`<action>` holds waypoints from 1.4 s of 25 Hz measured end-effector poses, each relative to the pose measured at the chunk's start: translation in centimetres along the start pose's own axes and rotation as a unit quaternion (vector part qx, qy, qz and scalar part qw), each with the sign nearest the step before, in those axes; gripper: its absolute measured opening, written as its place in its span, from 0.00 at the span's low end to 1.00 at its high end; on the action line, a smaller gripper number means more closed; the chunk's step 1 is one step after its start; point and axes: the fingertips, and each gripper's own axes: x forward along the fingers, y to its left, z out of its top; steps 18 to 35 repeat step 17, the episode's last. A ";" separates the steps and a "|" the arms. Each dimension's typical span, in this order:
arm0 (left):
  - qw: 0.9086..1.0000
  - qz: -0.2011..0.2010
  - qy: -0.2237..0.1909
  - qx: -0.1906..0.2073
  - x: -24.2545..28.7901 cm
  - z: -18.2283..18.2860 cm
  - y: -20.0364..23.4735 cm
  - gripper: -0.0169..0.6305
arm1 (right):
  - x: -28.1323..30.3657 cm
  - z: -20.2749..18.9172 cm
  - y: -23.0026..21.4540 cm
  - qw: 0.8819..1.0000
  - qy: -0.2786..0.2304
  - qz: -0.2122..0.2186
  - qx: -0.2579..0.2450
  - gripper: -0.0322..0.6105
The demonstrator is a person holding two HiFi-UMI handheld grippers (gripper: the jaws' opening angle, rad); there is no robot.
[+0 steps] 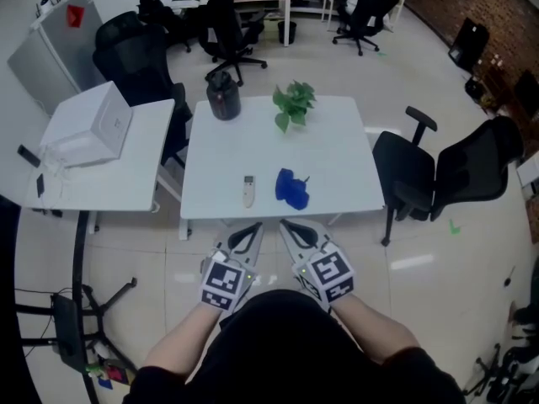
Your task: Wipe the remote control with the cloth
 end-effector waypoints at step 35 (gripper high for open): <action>1.000 0.011 0.004 -0.004 0.3 -0.4 0.4 0.03 | -0.2 -0.2 0.1 1.000 0.007 -0.002 0.000 0.06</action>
